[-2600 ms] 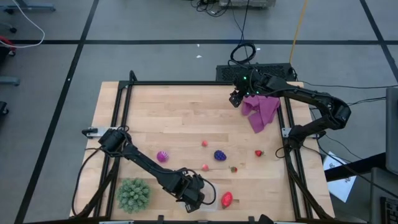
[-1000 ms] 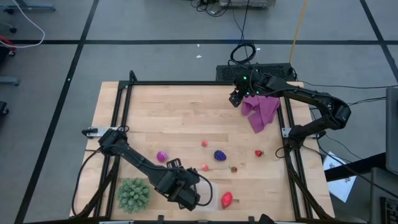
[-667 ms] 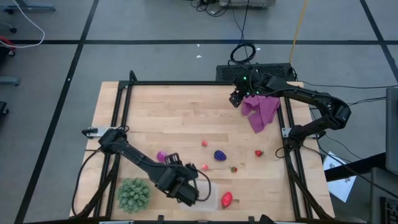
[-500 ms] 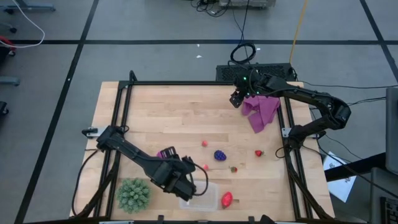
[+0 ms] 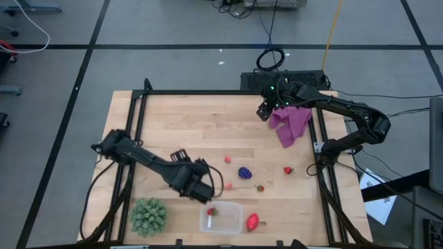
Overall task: Pick and placing Produce into tupperware
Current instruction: Put the onion into the transparent bin
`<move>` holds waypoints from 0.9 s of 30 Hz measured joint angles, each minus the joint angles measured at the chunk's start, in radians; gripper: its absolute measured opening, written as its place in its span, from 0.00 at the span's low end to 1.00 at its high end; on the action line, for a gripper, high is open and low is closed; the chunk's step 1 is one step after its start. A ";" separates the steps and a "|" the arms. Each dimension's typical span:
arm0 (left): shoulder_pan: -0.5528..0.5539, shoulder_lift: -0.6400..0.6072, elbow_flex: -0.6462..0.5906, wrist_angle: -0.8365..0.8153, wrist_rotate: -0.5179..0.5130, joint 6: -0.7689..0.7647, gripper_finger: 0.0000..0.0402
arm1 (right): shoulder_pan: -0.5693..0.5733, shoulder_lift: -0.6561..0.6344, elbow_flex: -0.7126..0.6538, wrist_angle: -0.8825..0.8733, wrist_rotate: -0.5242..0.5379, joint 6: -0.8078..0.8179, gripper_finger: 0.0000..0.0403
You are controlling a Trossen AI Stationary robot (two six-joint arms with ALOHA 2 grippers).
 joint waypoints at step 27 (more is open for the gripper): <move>0.064 -0.427 -0.749 0.566 0.236 -0.413 0.60 | -0.029 0.000 0.000 0.039 0.000 -0.048 0.47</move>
